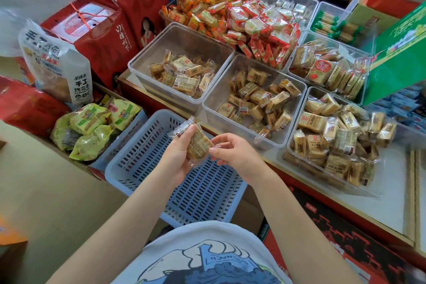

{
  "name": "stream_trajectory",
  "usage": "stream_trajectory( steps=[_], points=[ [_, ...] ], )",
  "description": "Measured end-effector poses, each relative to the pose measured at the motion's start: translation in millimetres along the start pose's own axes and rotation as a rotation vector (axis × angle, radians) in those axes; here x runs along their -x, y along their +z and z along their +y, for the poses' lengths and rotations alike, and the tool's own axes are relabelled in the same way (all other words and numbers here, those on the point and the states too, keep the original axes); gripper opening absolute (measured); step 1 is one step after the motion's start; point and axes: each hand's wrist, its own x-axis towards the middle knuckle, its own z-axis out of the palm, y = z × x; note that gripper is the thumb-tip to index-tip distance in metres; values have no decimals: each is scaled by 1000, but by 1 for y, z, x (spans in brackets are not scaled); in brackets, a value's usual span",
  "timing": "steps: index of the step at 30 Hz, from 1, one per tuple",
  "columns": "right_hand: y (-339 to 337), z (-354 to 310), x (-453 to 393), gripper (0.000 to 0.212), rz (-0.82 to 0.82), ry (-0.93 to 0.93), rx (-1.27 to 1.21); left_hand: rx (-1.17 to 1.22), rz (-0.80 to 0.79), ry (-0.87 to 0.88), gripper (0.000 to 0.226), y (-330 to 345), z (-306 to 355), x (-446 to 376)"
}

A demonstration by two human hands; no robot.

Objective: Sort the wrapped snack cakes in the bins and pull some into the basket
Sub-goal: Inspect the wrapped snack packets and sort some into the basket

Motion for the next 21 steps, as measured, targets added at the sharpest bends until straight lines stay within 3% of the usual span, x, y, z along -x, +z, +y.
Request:
stream_trajectory(
  steps=[5,10,13,18,21],
  points=[
    [5,1,-5,16,100,-8,-140,-111,-130,-21,55,-9,5,3],
    [9,1,-5,22,89,-45,-128,6,80,-97,43,-13,3,2],
    [11,3,-6,20,85,-39,-108,4,88,-88,36,-17,3,4],
    [7,9,-8,10,117,27,-134,-139,5,17,62,-28,5,2],
    [5,11,-13,7,120,91,-148,-166,-1,48,64,-30,7,1]
  ],
)
